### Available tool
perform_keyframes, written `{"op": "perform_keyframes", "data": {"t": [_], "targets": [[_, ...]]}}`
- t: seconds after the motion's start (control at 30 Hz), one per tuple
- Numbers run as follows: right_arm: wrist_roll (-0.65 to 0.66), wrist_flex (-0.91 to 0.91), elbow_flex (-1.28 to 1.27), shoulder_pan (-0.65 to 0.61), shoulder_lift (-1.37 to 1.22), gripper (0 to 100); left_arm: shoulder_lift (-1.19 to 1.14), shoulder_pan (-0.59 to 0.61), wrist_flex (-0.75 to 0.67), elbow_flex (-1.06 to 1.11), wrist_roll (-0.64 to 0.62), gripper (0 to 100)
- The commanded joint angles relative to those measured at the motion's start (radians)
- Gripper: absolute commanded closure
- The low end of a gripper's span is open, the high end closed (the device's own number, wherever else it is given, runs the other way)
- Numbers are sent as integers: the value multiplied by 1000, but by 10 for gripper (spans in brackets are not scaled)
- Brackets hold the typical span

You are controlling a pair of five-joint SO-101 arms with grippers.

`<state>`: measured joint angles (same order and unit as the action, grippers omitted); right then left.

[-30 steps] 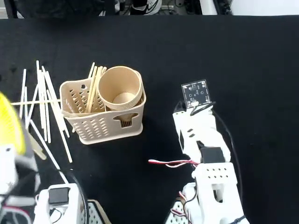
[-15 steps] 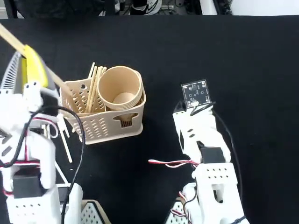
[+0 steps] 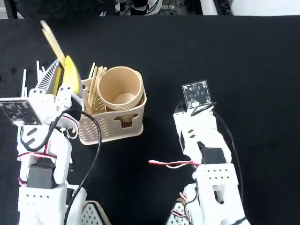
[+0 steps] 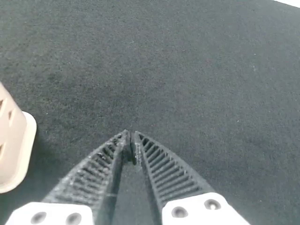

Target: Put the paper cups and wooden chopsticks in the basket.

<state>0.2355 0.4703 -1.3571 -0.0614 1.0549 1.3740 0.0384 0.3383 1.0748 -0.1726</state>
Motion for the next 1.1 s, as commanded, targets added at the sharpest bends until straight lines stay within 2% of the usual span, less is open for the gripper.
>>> {"op": "perform_keyframes", "data": {"t": [0.0,0.13,0.3,0.53,0.73,0.97,1.07], "targets": [[11,-23,15,11,8,984,8,-7,169,-113,15,846],[11,-23,15,11,8,984,6,19,354,-272,21,844],[11,-23,15,11,8,984,-49,185,591,-535,17,844],[11,-23,15,11,8,984,-437,456,898,-874,26,800],[11,-23,15,11,8,984,-844,568,1022,-1032,133,797],[11,-23,15,11,8,984,-1223,654,1028,-1058,129,795],[11,-23,15,11,8,984,-1353,665,1019,-1058,68,795]]}}
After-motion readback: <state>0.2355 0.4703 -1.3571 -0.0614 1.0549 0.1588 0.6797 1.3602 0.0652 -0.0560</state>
